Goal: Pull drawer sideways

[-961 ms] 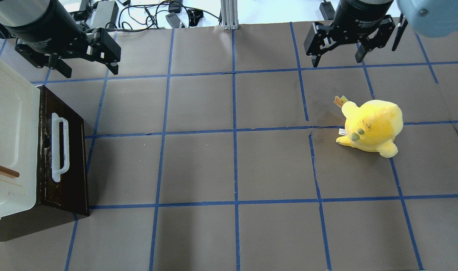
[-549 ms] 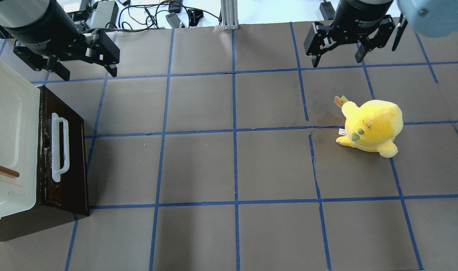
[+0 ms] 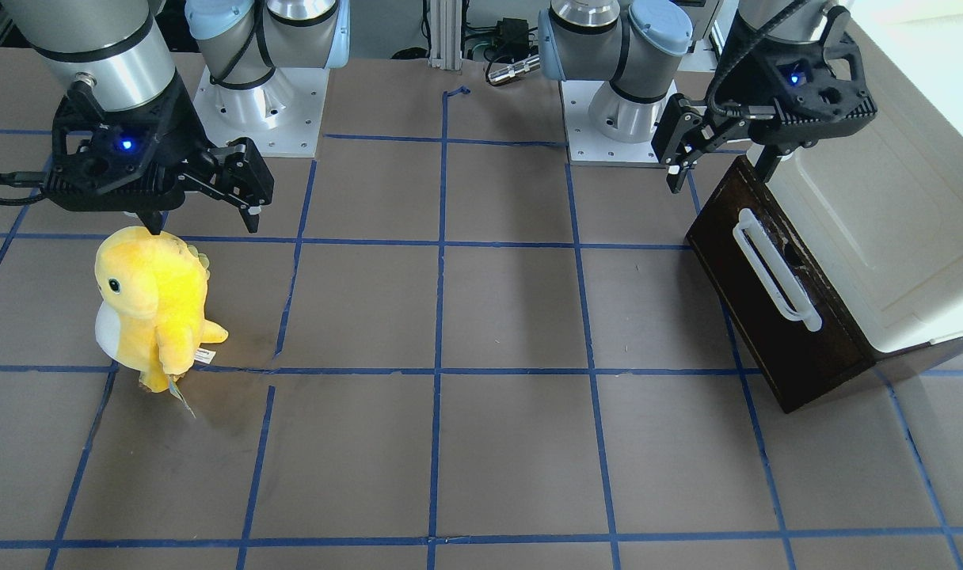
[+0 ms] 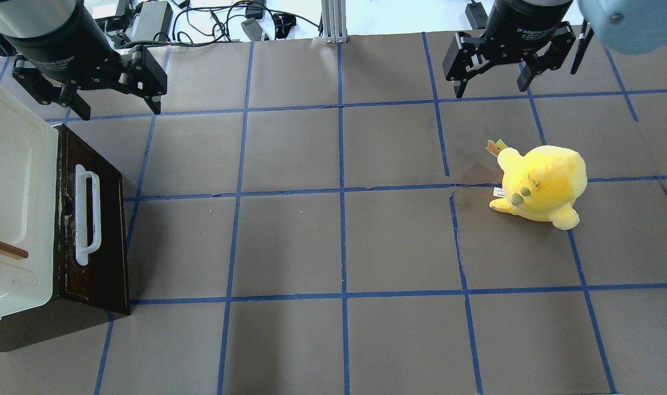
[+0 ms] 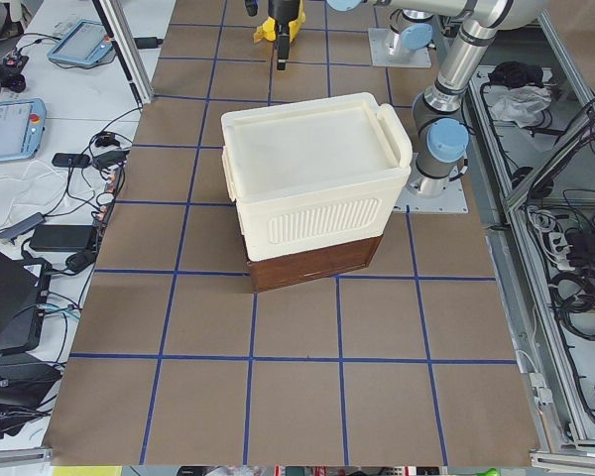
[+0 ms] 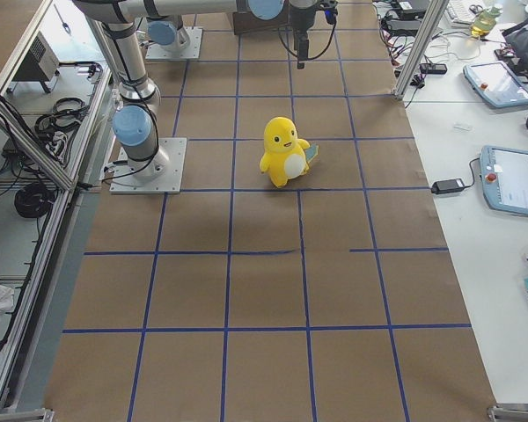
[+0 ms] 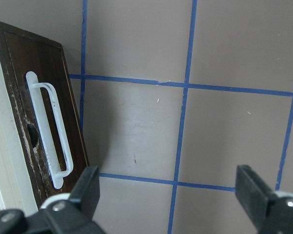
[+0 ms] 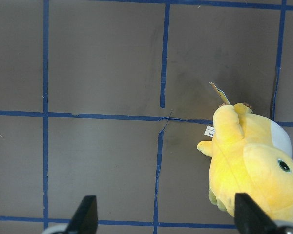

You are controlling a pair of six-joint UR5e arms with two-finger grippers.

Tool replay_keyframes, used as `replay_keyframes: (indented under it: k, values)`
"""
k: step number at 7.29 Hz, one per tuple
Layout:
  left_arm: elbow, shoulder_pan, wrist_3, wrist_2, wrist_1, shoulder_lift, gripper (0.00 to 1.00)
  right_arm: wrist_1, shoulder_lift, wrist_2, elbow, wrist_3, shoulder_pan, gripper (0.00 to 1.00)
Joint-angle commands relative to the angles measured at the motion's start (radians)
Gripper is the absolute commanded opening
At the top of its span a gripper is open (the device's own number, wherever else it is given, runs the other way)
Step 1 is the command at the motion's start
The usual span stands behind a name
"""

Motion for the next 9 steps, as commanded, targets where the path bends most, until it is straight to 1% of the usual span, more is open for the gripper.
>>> replay_keyframes:
  k: [1,2,3,4,5,6,8,9]
  values:
    - [0.024,-0.004,-0.022,-0.02,0.007,-0.035,1.0,0.0,0.0,0.0,0.0,0.0,0.0,1.0]
    - [0.013,-0.013,-0.066,-0.012,0.036,-0.07,1.0,0.0,0.0,0.0,0.0,0.0,0.0,1.0]
    - [-0.013,-0.063,-0.164,-0.003,0.067,-0.111,1.0,0.0,0.0,0.0,0.0,0.0,0.0,1.0]
    - [-0.074,-0.105,-0.297,-0.001,0.1,-0.145,1.0,0.0,0.0,0.0,0.0,0.0,0.0,1.0]
    - [-0.173,-0.119,-0.368,0.031,0.207,-0.185,1.0,0.0,0.0,0.0,0.0,0.0,0.0,1.0]
    - [-0.226,-0.136,-0.468,0.055,0.317,-0.222,1.0,0.0,0.0,0.0,0.0,0.0,0.0,1.0]
    - [-0.229,-0.163,-0.499,0.254,0.311,-0.269,1.0,0.0,0.0,0.0,0.0,0.0,0.0,1.0]
    - [-0.232,-0.165,-0.553,0.285,0.294,-0.289,1.0,0.0,0.0,0.0,0.0,0.0,0.0,1.0]
